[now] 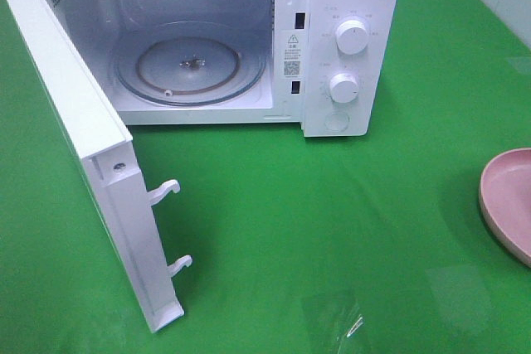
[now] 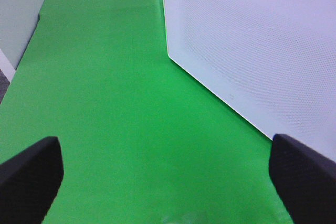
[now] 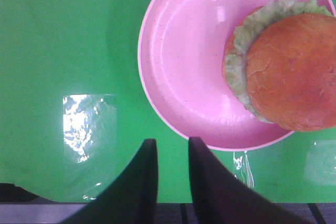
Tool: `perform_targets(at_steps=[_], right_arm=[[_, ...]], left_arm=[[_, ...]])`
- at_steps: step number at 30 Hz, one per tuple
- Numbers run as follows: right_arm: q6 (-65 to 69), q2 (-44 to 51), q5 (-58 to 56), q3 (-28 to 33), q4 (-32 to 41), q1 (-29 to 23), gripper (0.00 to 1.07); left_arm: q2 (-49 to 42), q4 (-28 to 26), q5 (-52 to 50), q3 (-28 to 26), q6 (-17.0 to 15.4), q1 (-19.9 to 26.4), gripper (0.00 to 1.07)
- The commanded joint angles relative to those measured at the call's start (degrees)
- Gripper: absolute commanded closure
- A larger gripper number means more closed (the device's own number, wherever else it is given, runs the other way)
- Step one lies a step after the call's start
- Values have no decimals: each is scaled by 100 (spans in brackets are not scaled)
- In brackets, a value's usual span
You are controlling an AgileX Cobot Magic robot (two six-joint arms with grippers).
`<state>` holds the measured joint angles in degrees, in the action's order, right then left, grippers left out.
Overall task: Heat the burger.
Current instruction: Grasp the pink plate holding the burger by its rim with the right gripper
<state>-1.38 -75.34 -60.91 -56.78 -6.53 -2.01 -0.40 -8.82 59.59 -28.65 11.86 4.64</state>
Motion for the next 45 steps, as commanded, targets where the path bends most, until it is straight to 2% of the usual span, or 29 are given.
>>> perform_targets(at_steps=[1, 2, 3, 4, 5, 6, 7, 8, 22, 45], right_arm=[[-143, 34, 138, -23, 6, 34, 58], [-206, 34, 201, -23, -17, 34, 42], [-206, 34, 201, -23, -17, 34, 42], [-229, 34, 315, -23, -52, 34, 26], [-229, 34, 315, -23, -52, 34, 26], [-241, 34, 430, -23, -52, 34, 14], [-241, 34, 430, -23, -52, 34, 14], [-246, 34, 441, -23, -52, 34, 8], [-241, 34, 453, -23, -6, 34, 16], [-195, -997, 1467, 733, 229, -86, 24]], left_arm=[[-126, -29, 0, 17, -23, 0, 7], [-126, -29, 0, 17, -23, 0, 7], [-126, -29, 0, 17, -23, 0, 7], [-126, -29, 0, 17, -23, 0, 7], [-126, -29, 0, 17, -23, 0, 7], [-126, -29, 0, 17, -23, 0, 7], [-126, -29, 0, 17, -23, 0, 7], [-126, -29, 0, 17, -23, 0, 7], [-126, -29, 0, 17, -23, 0, 7], [-126, -29, 0, 17, -23, 0, 7]])
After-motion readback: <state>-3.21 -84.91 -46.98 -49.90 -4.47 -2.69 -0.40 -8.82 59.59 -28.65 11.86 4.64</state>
